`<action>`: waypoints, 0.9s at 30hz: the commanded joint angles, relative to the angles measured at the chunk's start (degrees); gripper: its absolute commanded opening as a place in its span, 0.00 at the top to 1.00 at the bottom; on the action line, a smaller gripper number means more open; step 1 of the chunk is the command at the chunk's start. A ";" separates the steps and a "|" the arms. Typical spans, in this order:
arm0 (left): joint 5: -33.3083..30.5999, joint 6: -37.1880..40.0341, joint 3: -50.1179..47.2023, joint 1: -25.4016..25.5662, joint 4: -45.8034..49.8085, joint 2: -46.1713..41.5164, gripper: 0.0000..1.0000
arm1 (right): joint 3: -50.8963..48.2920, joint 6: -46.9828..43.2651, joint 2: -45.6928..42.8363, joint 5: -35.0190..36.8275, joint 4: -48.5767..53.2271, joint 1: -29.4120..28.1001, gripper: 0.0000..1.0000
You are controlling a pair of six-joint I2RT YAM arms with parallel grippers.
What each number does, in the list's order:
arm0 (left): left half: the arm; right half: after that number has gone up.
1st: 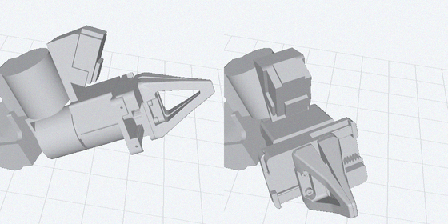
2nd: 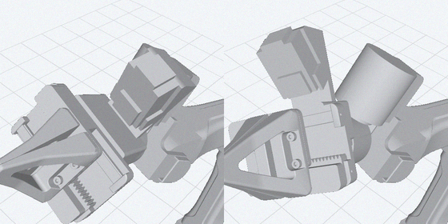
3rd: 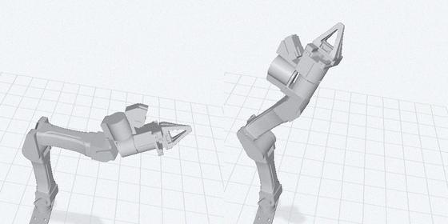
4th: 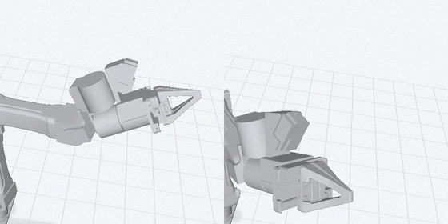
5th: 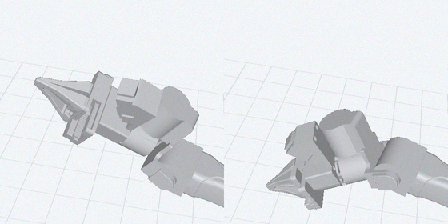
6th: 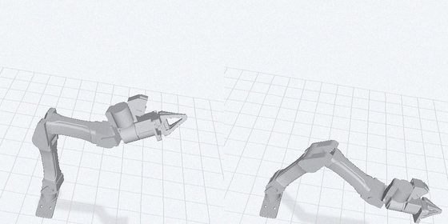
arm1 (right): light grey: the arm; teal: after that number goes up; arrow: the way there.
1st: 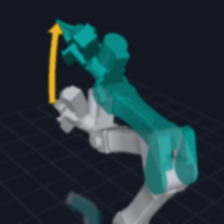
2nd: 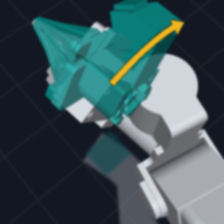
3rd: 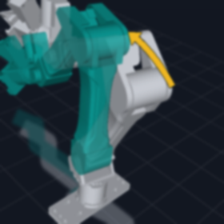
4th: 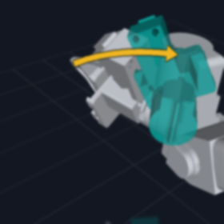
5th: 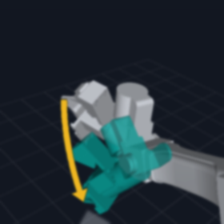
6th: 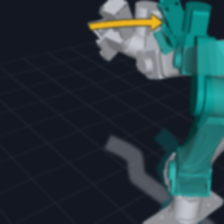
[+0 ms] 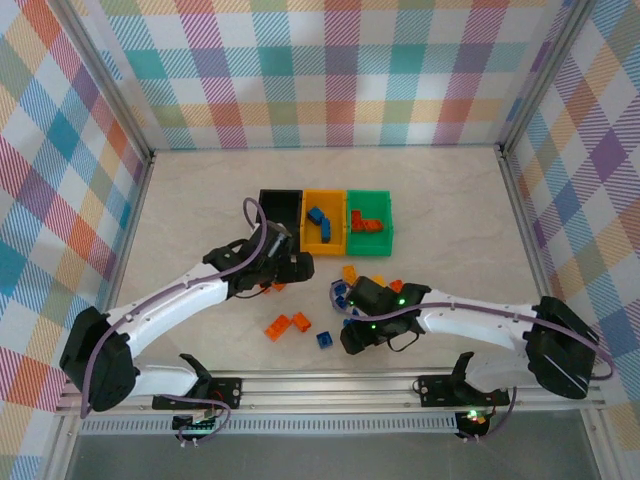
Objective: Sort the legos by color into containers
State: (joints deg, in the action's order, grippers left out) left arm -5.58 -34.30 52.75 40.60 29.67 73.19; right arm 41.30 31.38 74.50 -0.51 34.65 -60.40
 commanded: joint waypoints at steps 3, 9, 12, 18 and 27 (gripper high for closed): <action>-0.57 -1.01 -2.65 -0.87 0.14 -3.00 0.00 | 2.93 2.95 3.55 3.58 -1.33 -2.16 0.26; -0.24 -1.17 -4.17 -1.73 0.21 -4.32 0.00 | 4.62 3.71 8.46 4.91 -2.58 -3.32 0.27; -0.32 -1.08 -4.59 -1.92 0.30 -4.94 0.00 | 5.06 3.70 10.23 5.39 -2.44 -3.76 0.29; -0.39 -1.06 -5.17 -2.43 0.39 -5.53 0.00 | 5.37 3.18 11.07 5.31 -2.83 -3.96 0.41; -2.62 -1.82 -5.88 -2.72 1.68 -7.40 0.00 | 8.29 -0.30 6.25 6.29 -2.51 -3.41 0.61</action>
State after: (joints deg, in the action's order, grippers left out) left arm -6.11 -35.20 47.81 38.50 30.00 67.92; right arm 46.22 33.19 84.09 4.51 31.83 -63.83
